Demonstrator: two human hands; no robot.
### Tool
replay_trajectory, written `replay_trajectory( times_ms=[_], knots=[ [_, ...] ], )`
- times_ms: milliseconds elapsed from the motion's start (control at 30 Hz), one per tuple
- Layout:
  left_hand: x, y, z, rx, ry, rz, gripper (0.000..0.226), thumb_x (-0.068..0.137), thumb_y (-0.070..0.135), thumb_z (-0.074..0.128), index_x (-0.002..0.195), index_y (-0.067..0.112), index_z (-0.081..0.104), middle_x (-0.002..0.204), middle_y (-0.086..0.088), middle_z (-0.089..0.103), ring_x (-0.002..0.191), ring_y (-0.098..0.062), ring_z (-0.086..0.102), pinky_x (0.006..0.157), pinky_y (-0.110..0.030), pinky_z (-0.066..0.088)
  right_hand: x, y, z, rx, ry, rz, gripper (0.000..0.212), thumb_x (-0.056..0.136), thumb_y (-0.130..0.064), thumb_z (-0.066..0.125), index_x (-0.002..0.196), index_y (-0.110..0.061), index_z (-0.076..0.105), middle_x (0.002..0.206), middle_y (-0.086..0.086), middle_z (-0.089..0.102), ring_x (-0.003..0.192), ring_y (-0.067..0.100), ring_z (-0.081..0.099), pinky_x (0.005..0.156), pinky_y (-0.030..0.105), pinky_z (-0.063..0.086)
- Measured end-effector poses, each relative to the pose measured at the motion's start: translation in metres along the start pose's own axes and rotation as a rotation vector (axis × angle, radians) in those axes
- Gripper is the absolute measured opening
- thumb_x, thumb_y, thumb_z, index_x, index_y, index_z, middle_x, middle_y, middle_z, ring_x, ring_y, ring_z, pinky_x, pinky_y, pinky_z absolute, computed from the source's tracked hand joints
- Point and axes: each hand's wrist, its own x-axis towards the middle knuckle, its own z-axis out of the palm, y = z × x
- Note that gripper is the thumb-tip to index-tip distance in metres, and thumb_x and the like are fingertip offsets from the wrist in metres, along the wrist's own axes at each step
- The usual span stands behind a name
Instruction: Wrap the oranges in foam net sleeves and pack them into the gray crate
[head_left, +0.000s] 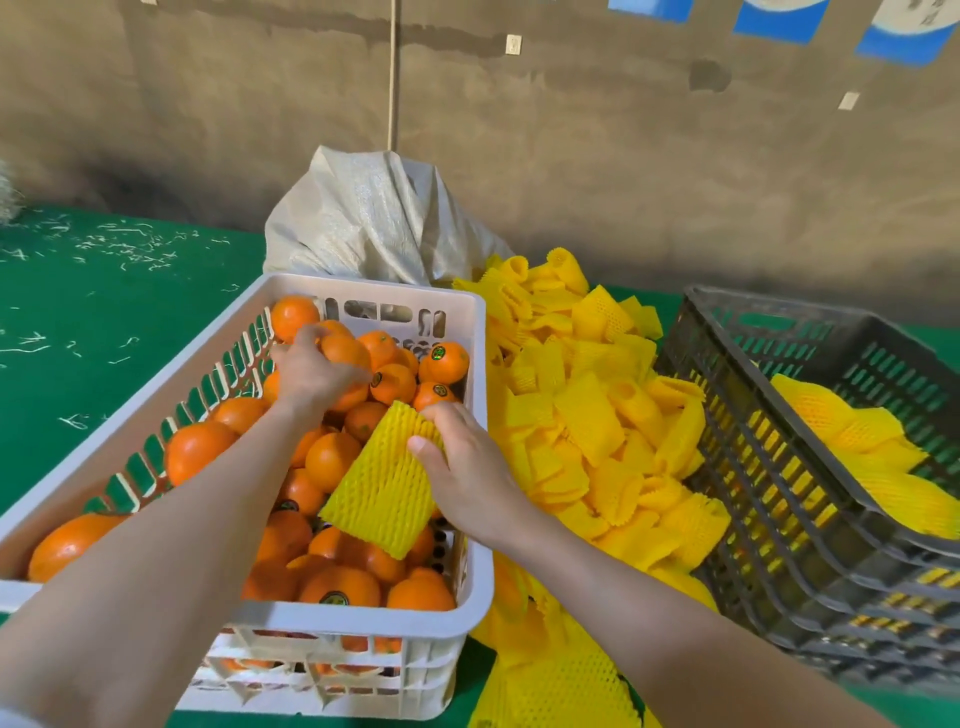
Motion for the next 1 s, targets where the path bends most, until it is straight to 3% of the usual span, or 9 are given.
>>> replay_trajectory(
  times_ms=[67,200,333,467,600,733,833,933,1000],
  knots=[
    [-0.013,0.023,-0.008,-0.330,-0.067,0.032,0.071,0.069,0.007,0.079,0.129,0.027,0.048,0.133,-0.015,0.043,0.115,-0.032,0.049,0.088,-0.044,0.052,0.000,-0.002,-0.007,0.112,0.037,0.038,0.024,0.097,-0.015,0.047,0.118,-0.004,0.053,0.115,0.012,0.048,0.109,0.022,0.047,0.091,0.028,0.036],
    [-0.069,0.061,-0.016,-0.884,-0.453,0.006,0.072,0.071,-0.006,0.066,0.133,0.027,0.047,0.125,-0.017,0.056,0.099,-0.027,0.063,0.067,-0.036,0.055,-0.011,-0.011,-0.033,0.568,0.060,0.128,0.024,0.095,-0.001,0.048,0.111,-0.018,0.056,0.109,0.004,0.059,0.102,0.014,0.055,0.089,0.028,0.045],
    [-0.125,0.080,-0.004,-1.038,-0.579,-0.002,0.073,0.061,-0.002,0.062,0.127,0.028,0.051,0.088,-0.015,0.062,0.062,-0.017,0.065,0.054,-0.027,0.054,-0.035,-0.016,-0.061,0.908,0.090,0.182,0.024,0.092,0.005,0.048,0.102,-0.017,0.054,0.101,0.007,0.058,0.095,0.019,0.056,0.084,0.034,0.049],
    [-0.171,0.097,0.024,-1.057,-0.572,0.006,0.054,0.080,-0.011,0.048,0.111,0.032,0.057,0.070,-0.010,0.050,0.048,-0.012,0.052,0.046,-0.018,0.045,-0.063,-0.018,-0.083,1.098,0.037,0.239,0.014,0.089,-0.003,0.051,0.100,-0.009,0.057,0.095,0.011,0.064,0.080,0.015,0.062,0.076,0.029,0.051],
    [-0.206,0.101,0.051,-0.982,-0.408,0.073,0.059,0.080,-0.014,0.048,0.111,0.035,0.057,0.069,0.001,0.063,0.053,-0.007,0.055,0.048,-0.016,0.045,-0.092,-0.010,-0.093,0.745,0.207,0.247,0.017,0.089,0.003,0.055,0.093,-0.011,0.064,0.092,0.010,0.067,0.084,0.014,0.060,0.077,0.029,0.048],
    [-0.238,0.105,0.074,-0.987,-0.294,0.075,0.058,0.067,-0.004,0.059,0.109,0.037,0.058,0.104,-0.012,0.061,0.070,-0.014,0.061,0.059,-0.026,0.050,-0.118,-0.004,-0.087,0.469,0.400,0.267,0.022,0.085,-0.001,0.062,0.085,-0.021,0.068,0.092,0.000,0.069,0.090,0.010,0.062,0.085,0.030,0.049],
    [-0.246,0.106,0.083,-0.924,-0.250,0.111,0.058,0.075,-0.008,0.055,0.111,0.036,0.055,0.121,-0.013,0.057,0.087,-0.021,0.058,0.069,-0.029,0.047,-0.130,0.003,-0.092,0.183,0.625,0.174,0.025,0.082,-0.007,0.066,0.078,-0.031,0.059,0.092,-0.011,0.055,0.096,0.009,0.053,0.089,0.022,0.041],
    [-0.253,0.106,0.091,-0.983,-0.265,0.071,0.052,0.082,-0.011,0.044,0.113,0.029,0.056,0.093,0.005,0.069,0.066,-0.004,0.064,0.055,-0.019,0.051,-0.134,0.009,-0.105,0.186,0.638,0.115,0.012,0.085,-0.020,0.053,0.084,-0.032,0.051,0.089,-0.014,0.055,0.092,0.009,0.053,0.084,0.018,0.040],
    [-0.259,0.107,0.098,-1.069,-0.316,0.018,0.049,0.083,-0.010,0.040,0.113,0.025,0.056,0.080,0.008,0.071,0.066,-0.008,0.067,0.056,-0.023,0.054,-0.134,0.017,-0.113,0.211,0.601,0.126,0.001,0.089,-0.023,0.050,0.089,-0.023,0.051,0.088,-0.006,0.056,0.091,0.015,0.055,0.081,0.025,0.042]
  ],
)
